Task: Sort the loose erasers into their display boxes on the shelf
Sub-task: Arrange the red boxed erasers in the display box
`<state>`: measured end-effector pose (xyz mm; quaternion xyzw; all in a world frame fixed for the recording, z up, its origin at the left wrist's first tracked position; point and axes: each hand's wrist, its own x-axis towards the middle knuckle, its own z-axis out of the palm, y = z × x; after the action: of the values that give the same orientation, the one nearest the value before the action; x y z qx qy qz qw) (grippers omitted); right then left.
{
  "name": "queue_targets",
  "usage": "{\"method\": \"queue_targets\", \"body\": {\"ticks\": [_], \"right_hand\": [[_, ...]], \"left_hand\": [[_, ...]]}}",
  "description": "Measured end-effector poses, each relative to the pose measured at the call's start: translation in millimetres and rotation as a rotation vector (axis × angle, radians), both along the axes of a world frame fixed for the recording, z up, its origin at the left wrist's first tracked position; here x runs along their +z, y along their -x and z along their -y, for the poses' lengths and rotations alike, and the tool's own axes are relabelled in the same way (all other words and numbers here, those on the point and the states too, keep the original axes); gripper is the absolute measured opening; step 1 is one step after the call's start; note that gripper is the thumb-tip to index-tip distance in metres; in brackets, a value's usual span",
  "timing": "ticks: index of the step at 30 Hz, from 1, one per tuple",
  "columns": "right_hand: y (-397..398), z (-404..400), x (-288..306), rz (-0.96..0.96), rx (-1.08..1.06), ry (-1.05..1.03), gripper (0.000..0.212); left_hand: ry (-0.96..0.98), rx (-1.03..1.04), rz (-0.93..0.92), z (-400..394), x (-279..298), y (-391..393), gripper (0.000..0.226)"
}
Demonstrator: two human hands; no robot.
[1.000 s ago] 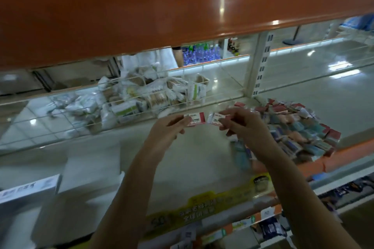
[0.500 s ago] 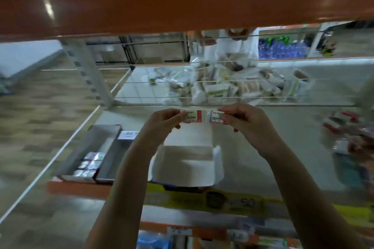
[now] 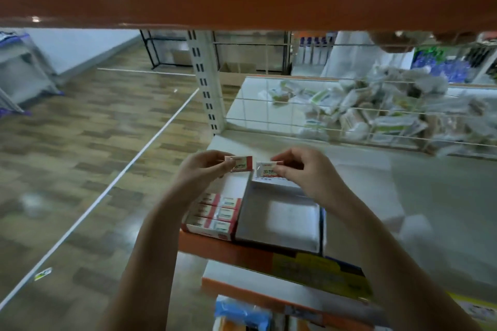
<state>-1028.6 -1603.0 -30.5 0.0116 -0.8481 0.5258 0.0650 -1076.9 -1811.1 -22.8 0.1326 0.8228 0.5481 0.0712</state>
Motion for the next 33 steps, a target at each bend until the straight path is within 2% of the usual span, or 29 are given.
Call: {"method": "queue_targets", "body": {"ticks": [6,14,25,33], "right_hand": [[24.0,51.3,-11.7,0.065,0.049,-0.151,0.01],[47.6,90.2,-27.1,0.098,0.014,-0.421,0.017],[56.8,115.9,-37.1,0.201,0.059,-0.508,0.013],[57.0,121.9,-37.2,0.213,0.074,-0.659,0.022]], "left_hand": [[-0.023,0.031,0.022,42.7,-5.4,20.9,0.012],[-0.025,-0.036,0.043,63.3,-17.0,38.0,0.013],[-0.03,-0.057,0.053,84.5,-25.5,45.0,0.014],[-0.046,-0.098,0.053,82.8,-23.0,41.8,0.012]]}}
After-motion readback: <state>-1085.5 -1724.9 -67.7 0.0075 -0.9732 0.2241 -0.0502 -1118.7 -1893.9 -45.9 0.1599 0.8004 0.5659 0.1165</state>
